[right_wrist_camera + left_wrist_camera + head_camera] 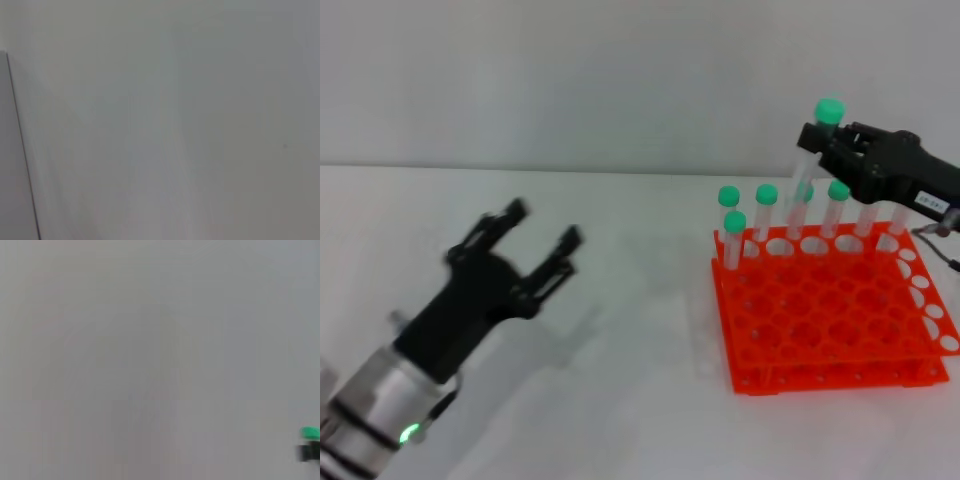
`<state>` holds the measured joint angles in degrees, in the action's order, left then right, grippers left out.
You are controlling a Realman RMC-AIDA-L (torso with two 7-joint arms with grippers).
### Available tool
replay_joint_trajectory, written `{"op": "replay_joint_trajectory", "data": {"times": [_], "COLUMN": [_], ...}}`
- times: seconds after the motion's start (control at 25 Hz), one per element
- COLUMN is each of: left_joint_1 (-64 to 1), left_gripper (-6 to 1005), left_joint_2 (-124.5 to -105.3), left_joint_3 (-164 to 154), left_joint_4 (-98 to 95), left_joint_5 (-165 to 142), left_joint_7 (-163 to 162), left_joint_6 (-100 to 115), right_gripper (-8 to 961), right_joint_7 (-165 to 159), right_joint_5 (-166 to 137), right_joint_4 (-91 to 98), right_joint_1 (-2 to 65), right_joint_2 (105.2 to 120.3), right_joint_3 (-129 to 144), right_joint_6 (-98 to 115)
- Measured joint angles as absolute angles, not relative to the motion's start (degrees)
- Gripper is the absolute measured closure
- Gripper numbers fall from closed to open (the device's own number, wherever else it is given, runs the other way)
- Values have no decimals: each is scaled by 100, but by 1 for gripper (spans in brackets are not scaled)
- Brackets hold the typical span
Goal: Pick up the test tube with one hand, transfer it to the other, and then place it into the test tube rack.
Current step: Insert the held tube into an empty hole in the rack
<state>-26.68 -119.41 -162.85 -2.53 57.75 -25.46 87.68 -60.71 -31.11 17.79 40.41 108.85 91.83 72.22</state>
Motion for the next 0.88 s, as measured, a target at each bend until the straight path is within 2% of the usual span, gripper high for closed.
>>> {"op": "replay_joint_trajectory", "data": {"times": [0.08,0.24,0.4,0.88], "left_joint_1": [-2341,-1760,-1463,-1539], "left_gripper": [220,222,224,225], "left_joint_2": [-11949,-11967,-11971,-11970], "left_joint_3": [-16206,-15514,-15170,-15158], "left_joint_4": [-336,-646,-768,-788], "left_joint_5": [6096,6518,6566,6574], "left_joint_7": [-2355,-2139,-2073,-2070], "left_joint_6": [8769,8630,8582,8449], "right_gripper": [756,756,756,755], "right_joint_7": [-5933,-5538,-5114,-4867], "right_joint_5": [-3106,-3098,-3110,-3247], "right_joint_4": [1782,1837,1862,1841], "right_joint_1": [4050,4081,4083,3987], "right_joint_2": [10975,11248,11427,11527], "right_joint_3": [9184,9184,9184,9231], "right_joint_6": [7109,6675,6493,5984]}}
